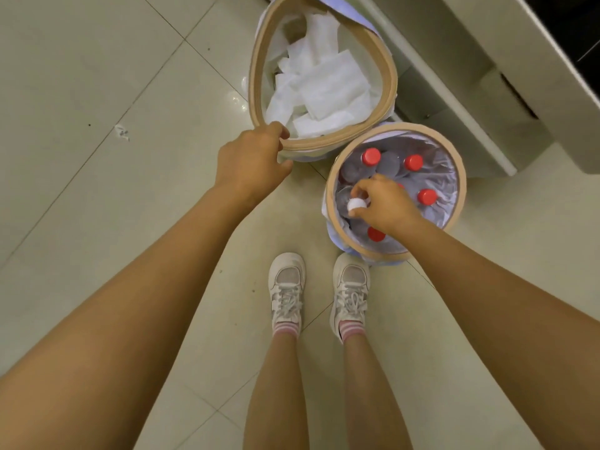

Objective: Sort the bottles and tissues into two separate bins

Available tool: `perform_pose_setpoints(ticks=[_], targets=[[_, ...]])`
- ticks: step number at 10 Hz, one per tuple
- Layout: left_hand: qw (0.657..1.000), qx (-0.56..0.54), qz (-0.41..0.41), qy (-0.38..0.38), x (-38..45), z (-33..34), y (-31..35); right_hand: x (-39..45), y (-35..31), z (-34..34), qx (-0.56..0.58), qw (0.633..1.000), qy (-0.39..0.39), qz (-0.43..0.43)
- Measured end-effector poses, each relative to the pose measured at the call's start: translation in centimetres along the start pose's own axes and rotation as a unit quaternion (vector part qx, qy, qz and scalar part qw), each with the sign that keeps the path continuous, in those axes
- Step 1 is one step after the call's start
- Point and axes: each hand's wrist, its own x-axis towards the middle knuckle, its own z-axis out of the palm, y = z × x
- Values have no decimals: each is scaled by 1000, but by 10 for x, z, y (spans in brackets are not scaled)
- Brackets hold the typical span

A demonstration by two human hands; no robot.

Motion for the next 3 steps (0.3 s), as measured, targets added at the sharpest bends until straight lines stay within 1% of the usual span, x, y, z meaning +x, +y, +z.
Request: perform_pose_setpoints(ticks=[2, 3], targets=[[1000, -2, 2, -1, -5, 3, -3, 1, -7, 11, -21, 998, 58, 28], [1000, 3, 17, 11, -9, -3, 2, -1, -7, 4, -44, 997, 45, 40]])
